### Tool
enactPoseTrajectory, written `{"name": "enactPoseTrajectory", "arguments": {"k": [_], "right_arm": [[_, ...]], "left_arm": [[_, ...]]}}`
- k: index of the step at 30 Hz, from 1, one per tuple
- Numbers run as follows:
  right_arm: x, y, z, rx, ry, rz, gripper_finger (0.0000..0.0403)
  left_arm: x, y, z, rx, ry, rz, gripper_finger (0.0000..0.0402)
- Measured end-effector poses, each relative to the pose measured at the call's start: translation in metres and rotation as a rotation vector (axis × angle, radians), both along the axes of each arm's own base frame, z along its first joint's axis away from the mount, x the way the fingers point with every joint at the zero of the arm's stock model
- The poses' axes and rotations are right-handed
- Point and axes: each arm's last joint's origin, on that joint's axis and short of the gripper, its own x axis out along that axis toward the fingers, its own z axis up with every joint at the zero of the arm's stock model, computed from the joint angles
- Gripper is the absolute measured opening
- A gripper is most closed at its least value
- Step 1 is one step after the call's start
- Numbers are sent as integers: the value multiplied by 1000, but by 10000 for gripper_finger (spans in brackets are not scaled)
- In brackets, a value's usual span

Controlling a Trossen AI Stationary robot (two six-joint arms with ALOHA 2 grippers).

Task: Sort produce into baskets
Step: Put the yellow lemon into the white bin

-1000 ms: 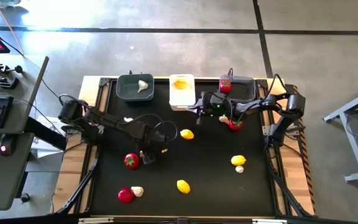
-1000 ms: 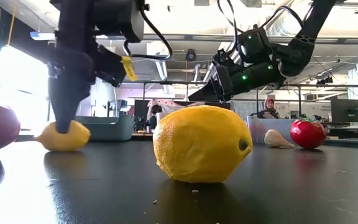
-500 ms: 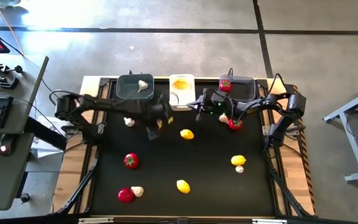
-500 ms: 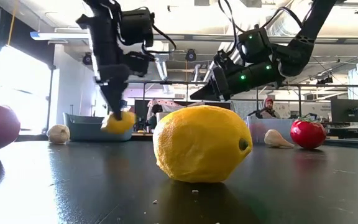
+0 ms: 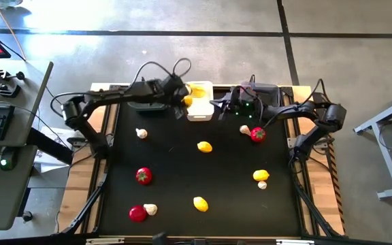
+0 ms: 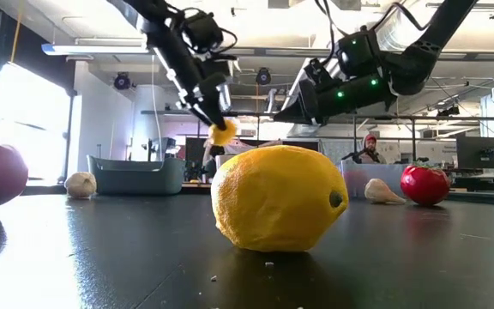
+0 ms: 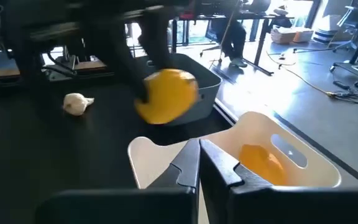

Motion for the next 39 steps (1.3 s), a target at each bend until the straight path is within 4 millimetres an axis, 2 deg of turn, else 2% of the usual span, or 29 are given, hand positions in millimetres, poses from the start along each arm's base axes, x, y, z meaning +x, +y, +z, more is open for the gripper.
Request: {"name": "enactPoseTrajectory", "arguments": {"k": [7,13,20,32,39], "right_arm": [[-1,-2,-1,-10,13,-74,0],[-1,-2,-1,-11,15,-84,0],[-1,-2,-1,-11,16,-84,0],[-1,-2,-1,-10,17,-83,0],[-1,-2,-2,-6,23,-81,0]], "left_arm": [[18,42,-13,16,29,-106,111],[34,60,-30,49,151,-244,111],[48,69,-48,66,218,-328,111],[50,69,-49,66,214,-342,118],[51,74,-65,39,246,-349,119]]}}
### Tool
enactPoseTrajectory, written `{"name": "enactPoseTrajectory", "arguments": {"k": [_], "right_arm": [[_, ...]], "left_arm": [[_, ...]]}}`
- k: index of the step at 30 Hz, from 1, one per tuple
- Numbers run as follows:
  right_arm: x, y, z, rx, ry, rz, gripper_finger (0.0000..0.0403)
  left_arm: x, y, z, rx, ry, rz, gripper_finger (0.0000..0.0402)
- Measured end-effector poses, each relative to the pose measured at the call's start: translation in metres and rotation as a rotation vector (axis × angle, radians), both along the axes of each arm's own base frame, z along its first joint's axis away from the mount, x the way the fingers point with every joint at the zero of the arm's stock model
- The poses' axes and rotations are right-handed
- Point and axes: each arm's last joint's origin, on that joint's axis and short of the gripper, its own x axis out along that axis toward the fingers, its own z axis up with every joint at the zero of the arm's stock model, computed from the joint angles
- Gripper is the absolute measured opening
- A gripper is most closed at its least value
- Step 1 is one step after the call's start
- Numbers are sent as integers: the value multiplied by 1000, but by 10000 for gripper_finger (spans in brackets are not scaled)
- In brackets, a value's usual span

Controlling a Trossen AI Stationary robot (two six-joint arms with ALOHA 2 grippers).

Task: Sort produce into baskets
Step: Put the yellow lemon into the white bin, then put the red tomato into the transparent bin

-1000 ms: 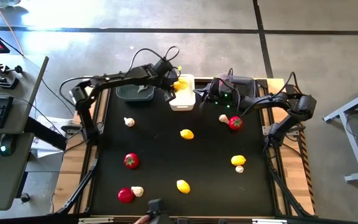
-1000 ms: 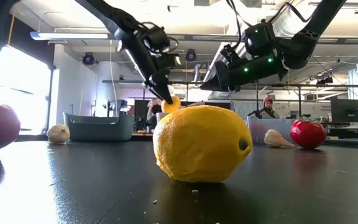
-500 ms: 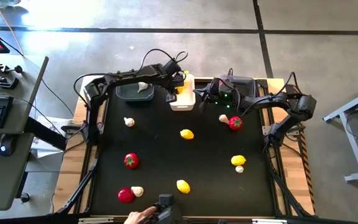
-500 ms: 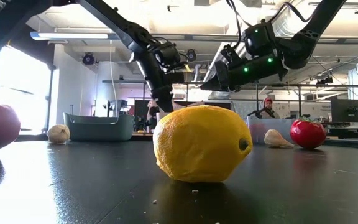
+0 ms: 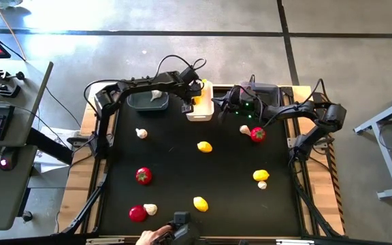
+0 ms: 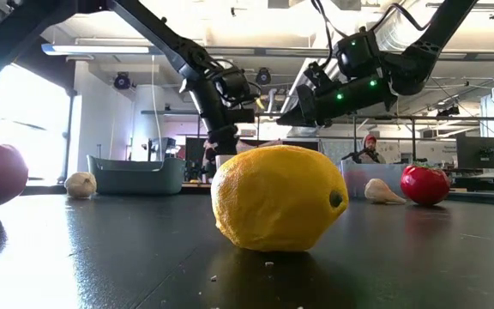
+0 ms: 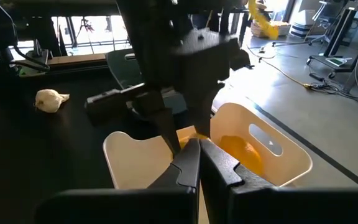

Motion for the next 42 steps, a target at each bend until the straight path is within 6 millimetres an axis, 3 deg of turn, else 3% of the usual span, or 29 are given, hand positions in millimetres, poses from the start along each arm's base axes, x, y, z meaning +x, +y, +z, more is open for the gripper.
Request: {"name": "enactPoseTrajectory", "arguments": {"k": [6,13,18,23,26,31,35,38,42], "right_arm": [[0,0,0,0,0,0,0],[0,0,0,17,-7,-4,8],[0,0,0,17,-7,-4,48],[0,0,0,16,-7,-4,99],[0,0,0,-6,3,-2,115],[-1,-2,1,-25,7,-80,111],[-2,-2,2,-23,15,-90,82],[-3,-1,-1,-7,39,-81,44],[-3,0,-3,31,47,-43,6]], "left_arm": [[2,1,-6,5,7,1,134],[2,1,-5,-4,-1,27,200],[2,3,-3,-2,-24,55,238],[0,1,12,11,-66,68,242],[1,3,22,6,-134,82,220],[2,6,21,-3,-213,103,139],[-3,2,11,-4,-294,116,70],[-11,-6,15,29,-397,119,28],[-29,-22,20,75,-527,121,3]]}}
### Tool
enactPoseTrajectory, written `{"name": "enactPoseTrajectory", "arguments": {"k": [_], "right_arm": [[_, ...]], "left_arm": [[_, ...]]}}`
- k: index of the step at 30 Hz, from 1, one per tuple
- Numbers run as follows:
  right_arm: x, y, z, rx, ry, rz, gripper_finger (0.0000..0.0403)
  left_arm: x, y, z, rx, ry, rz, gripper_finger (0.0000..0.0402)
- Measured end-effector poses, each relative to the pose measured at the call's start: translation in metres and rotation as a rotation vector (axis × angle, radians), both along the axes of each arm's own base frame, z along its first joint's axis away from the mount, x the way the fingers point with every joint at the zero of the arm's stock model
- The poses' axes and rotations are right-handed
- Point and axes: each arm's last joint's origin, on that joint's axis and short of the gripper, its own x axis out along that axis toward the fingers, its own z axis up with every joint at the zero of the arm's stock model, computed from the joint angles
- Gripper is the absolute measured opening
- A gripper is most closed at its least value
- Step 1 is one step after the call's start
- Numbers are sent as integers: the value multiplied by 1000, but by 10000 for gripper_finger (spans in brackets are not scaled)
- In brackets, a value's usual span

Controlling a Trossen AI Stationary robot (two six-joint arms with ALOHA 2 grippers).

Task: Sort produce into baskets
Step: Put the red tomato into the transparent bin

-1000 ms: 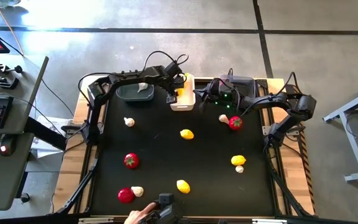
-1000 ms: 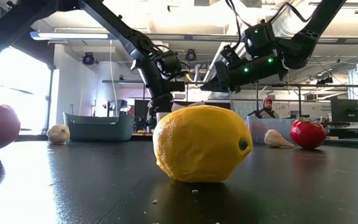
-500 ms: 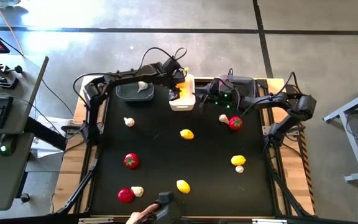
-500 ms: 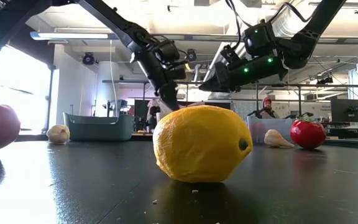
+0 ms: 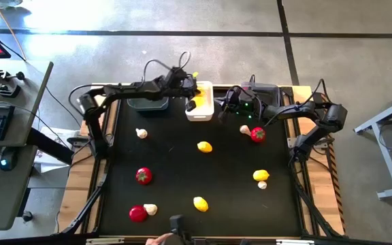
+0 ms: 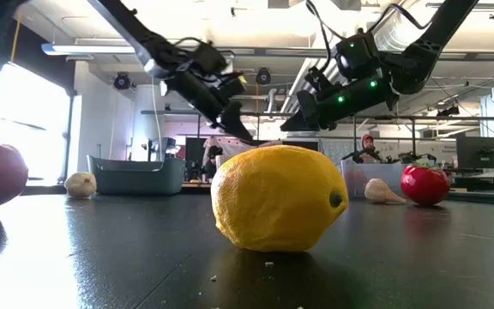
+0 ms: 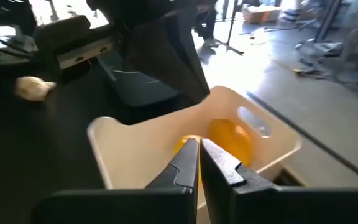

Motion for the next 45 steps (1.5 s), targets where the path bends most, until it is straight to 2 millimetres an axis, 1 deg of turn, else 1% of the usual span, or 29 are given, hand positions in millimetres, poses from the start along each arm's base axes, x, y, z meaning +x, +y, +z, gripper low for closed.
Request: {"name": "enactPoseTrajectory", "arguments": {"k": [2,4,8,13,16,21,26,29,32,35,39,45], "right_arm": [[1,1,0,19,-10,40,11],[1,2,-1,30,-11,76,7],[3,7,-2,44,-8,123,3],[8,20,-5,58,15,172,1],[12,30,-6,64,29,205,0],[18,49,-8,67,56,224,0],[24,71,-9,77,60,282,0],[26,81,-9,78,61,315,0],[28,90,-10,69,72,310,0],[28,95,-10,63,76,310,0],[29,99,-10,63,82,324,0],[29,100,-10,41,90,334,0]], "left_arm": [[-10,-11,0,21,-51,-1,5],[-21,-22,3,44,-101,-7,6],[-43,-50,5,61,-172,-31,2],[-71,-85,5,51,-242,-46,1],[-85,-105,2,36,-244,-60,0],[-99,-138,2,6,-282,-125,0],[-104,-171,4,-12,-299,-220,0],[-104,-191,4,-55,-266,-269,0],[-103,-211,6,-132,-163,-304,0],[-103,-234,11,-169,-45,-314,0],[-107,-265,27,-240,44,-326,0],[-118,-306,56,-426,194,-295,0]]}}
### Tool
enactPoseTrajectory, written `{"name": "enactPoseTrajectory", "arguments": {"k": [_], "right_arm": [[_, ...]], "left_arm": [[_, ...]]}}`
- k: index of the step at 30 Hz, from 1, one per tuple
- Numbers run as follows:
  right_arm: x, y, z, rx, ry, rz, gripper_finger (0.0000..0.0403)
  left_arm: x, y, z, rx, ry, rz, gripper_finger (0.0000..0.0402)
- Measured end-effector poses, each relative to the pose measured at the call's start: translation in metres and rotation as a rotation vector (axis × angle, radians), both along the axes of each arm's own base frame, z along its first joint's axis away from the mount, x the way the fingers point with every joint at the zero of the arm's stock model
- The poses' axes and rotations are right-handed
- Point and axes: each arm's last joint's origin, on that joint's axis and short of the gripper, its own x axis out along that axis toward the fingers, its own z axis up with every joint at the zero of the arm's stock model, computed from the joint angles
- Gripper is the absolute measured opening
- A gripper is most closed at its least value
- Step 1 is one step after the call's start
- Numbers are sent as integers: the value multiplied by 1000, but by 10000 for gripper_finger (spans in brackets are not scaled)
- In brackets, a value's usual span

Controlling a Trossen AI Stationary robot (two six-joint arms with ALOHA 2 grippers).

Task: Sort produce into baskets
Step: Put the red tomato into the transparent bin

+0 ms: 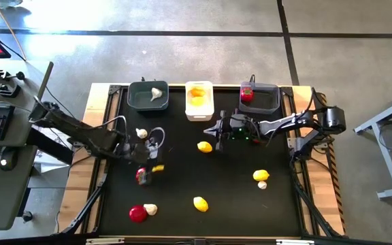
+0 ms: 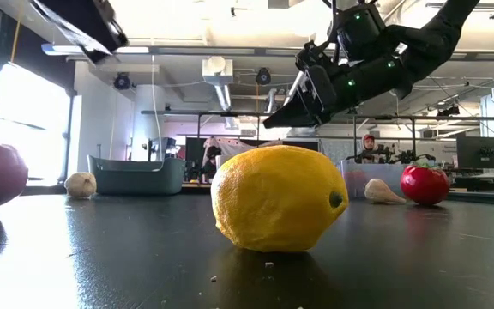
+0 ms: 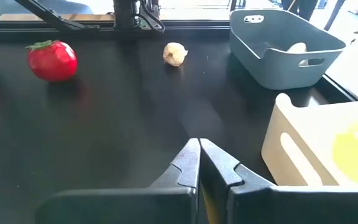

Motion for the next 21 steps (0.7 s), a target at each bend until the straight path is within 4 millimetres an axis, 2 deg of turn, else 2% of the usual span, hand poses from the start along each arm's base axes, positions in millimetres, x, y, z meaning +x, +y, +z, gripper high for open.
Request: {"name": "enactPoseTrajectory", "arguments": {"k": [6,12,16,21], "right_arm": [[0,0,0,-1,0,0,0],[0,0,0,16,-3,-8,0],[0,0,0,16,-2,-8,0],[1,4,0,16,-2,7,0]], "left_arm": [[-5,-46,18,-86,188,-29,0],[2,-95,20,-148,423,-105,12],[10,-123,16,-202,556,-126,46],[15,-143,5,-230,655,-58,117]]}}
